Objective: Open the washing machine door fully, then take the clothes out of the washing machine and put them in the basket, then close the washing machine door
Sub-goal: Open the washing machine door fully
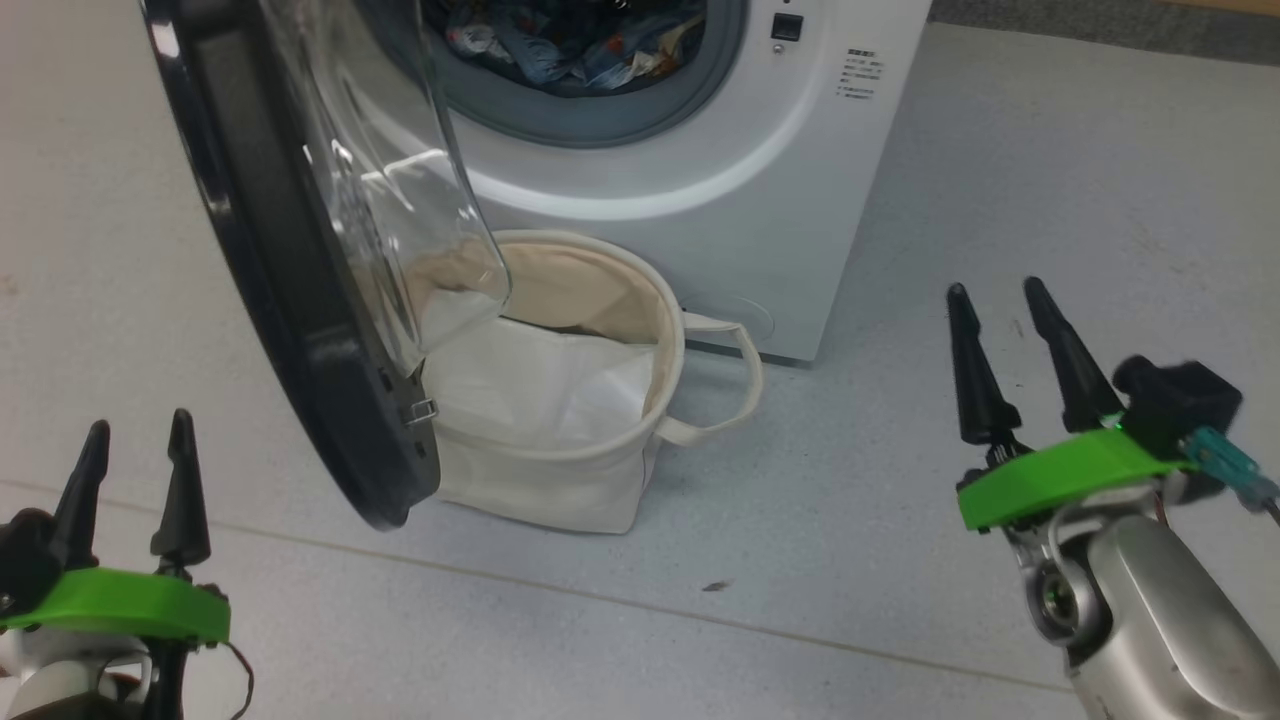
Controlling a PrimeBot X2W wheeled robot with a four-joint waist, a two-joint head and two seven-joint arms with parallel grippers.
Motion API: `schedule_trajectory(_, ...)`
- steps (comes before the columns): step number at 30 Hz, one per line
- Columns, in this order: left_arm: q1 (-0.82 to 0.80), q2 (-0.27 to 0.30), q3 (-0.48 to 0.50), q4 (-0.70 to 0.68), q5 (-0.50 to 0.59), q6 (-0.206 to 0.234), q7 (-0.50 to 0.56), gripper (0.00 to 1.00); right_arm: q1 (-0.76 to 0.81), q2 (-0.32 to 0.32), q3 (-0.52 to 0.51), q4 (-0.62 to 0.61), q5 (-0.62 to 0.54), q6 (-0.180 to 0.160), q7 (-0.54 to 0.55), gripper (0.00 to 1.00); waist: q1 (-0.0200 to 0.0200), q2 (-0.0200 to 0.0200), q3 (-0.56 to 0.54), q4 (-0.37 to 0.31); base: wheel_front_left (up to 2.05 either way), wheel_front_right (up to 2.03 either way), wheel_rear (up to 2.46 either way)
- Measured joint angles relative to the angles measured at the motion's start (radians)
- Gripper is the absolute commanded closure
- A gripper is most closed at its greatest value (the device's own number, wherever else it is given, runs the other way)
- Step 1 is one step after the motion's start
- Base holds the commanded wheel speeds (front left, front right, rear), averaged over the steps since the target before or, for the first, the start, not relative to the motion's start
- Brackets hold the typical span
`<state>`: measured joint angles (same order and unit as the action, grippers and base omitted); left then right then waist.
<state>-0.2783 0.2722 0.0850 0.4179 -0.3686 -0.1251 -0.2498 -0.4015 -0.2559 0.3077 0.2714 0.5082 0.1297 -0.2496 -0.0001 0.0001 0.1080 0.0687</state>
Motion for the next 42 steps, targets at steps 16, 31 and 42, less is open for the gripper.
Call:
schedule_trajectory(16,0.006,0.073,-0.026,0.0,-0.058,0.0,0.0,0.0,0.205,0.09,-0.191,-0.066,-0.134,0.0,0.0,0.0,0.0,0.0,-0.021,-0.05,0.0,0.0,0.0)
schedule_trajectory(31,0.006,0.105,-0.079,0.013,-0.095,0.0,0.0,0.0,0.204,0.072,-0.187,-0.045,-0.116,0.0,0.0,0.0,0.0,0.0,-0.009,-0.059,0.0,0.0,0.0)
schedule_trajectory(42,0.006,0.105,-0.104,0.037,-0.17,0.0,0.0,0.72,0.199,0.058,-0.152,0.009,-0.12,0.0,0.0,0.0,0.0001,0.0,-0.018,-0.049,0.0,0.0,0.0)
